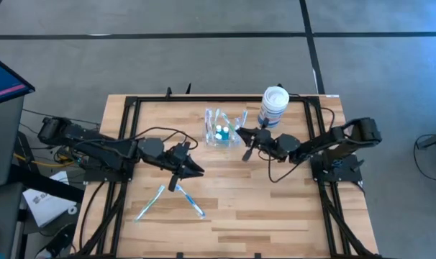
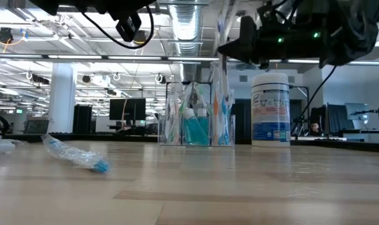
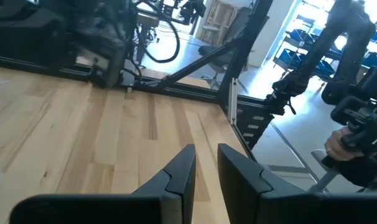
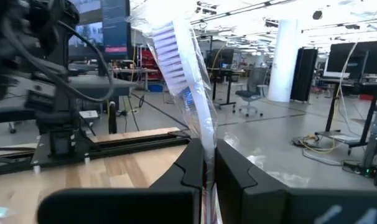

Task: Pick & Place toothbrushing station
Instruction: Put the purple toothbrush into the transparent organizer, then put the blue toothbrush into the transparent organizer

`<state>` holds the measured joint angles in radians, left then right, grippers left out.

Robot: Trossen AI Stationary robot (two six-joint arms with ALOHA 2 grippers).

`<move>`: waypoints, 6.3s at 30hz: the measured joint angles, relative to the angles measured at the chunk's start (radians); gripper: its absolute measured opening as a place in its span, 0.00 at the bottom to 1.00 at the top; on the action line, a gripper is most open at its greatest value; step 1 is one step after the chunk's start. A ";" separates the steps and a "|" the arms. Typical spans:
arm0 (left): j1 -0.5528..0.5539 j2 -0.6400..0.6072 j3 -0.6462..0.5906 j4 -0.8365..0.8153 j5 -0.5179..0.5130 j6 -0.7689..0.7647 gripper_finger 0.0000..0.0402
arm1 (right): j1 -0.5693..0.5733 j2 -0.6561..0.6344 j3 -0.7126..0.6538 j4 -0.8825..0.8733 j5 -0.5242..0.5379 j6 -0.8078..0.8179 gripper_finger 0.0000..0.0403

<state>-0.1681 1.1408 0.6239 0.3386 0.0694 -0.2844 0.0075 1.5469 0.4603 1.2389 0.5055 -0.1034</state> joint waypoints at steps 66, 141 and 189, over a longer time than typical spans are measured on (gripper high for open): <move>-0.062 0.000 0.000 -0.010 -0.018 -0.001 0.16 | -0.126 0.404 0.000 0.320 -0.086 0.198 0.16; -0.193 0.000 -0.207 -0.426 -0.050 -0.195 0.16 | 0.032 -0.233 -0.123 -0.251 -0.086 0.050 0.42; -0.186 0.037 -0.228 -0.606 -0.232 -0.157 0.38 | 0.032 -0.233 -0.123 -0.251 -0.086 0.051 0.40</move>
<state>-0.3538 1.1779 0.3962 -0.2673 -0.1623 -0.4416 0.0399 1.3144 0.3370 0.9874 0.4194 -0.0528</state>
